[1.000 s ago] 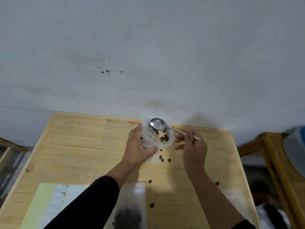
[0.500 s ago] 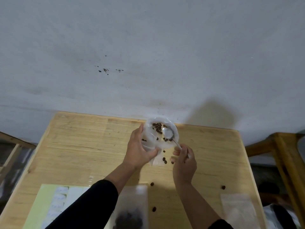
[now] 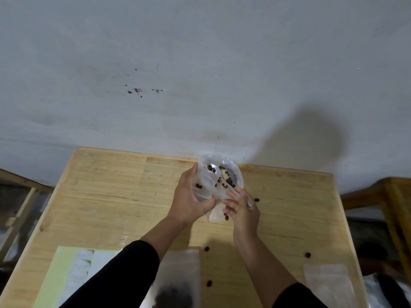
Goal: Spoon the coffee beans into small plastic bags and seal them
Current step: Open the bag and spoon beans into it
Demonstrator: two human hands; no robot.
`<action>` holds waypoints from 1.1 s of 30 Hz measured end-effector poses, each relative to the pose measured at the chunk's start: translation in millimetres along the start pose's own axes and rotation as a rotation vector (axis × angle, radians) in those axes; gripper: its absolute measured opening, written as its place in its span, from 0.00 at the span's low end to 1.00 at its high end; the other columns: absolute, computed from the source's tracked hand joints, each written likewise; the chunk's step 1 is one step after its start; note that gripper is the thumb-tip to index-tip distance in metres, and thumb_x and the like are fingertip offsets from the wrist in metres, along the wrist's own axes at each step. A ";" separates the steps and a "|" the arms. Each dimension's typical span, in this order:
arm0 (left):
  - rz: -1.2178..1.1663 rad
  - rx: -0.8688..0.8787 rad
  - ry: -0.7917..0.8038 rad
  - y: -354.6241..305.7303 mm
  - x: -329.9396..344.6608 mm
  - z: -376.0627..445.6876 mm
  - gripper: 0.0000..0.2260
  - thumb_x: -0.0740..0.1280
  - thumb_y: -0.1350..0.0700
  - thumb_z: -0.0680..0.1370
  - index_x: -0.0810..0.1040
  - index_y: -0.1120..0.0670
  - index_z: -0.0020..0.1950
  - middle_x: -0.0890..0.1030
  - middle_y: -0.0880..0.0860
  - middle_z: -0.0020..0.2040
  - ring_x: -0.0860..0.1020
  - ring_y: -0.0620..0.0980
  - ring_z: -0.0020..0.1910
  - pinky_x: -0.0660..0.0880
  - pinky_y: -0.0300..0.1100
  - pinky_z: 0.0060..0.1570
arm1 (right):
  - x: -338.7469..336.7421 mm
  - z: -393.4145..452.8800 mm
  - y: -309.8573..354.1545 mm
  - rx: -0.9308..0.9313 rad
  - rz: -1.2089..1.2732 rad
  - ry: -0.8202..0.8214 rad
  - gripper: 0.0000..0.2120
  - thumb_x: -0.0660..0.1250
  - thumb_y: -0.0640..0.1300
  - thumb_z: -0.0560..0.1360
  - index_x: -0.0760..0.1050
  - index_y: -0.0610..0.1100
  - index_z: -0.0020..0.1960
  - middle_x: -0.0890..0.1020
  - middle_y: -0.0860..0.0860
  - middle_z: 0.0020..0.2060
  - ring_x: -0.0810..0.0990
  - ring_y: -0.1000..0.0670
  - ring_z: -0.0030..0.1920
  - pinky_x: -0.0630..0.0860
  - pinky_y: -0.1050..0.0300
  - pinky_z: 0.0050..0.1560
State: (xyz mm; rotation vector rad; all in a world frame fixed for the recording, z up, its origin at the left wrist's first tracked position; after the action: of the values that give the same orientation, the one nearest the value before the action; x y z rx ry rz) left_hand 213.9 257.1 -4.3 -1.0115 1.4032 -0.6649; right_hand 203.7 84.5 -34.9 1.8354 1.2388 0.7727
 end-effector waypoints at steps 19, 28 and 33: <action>-0.015 -0.022 0.008 -5.3 -4.2 -7.6 0.48 0.77 0.48 0.65 0.51 0.49 0.76 0.62 0.48 0.72 0.61 0.43 0.69 0.59 0.36 0.66 | -17.0 -41.8 79.4 -0.219 0.002 0.144 0.12 0.56 0.41 0.81 0.77 0.40 0.49 0.83 0.42 0.39 0.81 0.49 0.34 0.74 0.61 0.26; -0.003 0.074 -0.030 -23.1 -20.2 -11.5 0.46 0.76 0.52 0.66 0.52 0.52 0.76 0.63 0.50 0.70 0.63 0.44 0.68 0.59 0.31 0.63 | -12.5 -80.3 98.9 -0.650 -0.424 0.165 0.07 0.65 0.38 0.76 0.81 0.43 0.51 0.81 0.47 0.38 0.79 0.54 0.33 0.76 0.63 0.29; 0.019 0.122 -0.054 -34.0 -25.3 -11.8 0.47 0.77 0.51 0.66 0.52 0.52 0.76 0.64 0.50 0.70 0.62 0.42 0.67 0.57 0.31 0.64 | -23.1 -80.4 87.4 -0.643 -0.688 0.080 0.06 0.72 0.43 0.71 0.82 0.51 0.47 0.82 0.57 0.38 0.78 0.60 0.39 0.72 0.72 0.39</action>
State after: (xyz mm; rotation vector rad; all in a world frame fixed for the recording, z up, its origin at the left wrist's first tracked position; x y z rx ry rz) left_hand 206.1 261.6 38.7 -0.9127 1.3079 -0.6959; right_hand 171.0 64.3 79.8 0.7927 1.3477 0.7275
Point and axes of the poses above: each hand's wrist, its own z-axis towards the middle knuckle, its own x-axis out of the palm, y = z × x, the point moved 8 cm from there along z, towards the middle knuckle
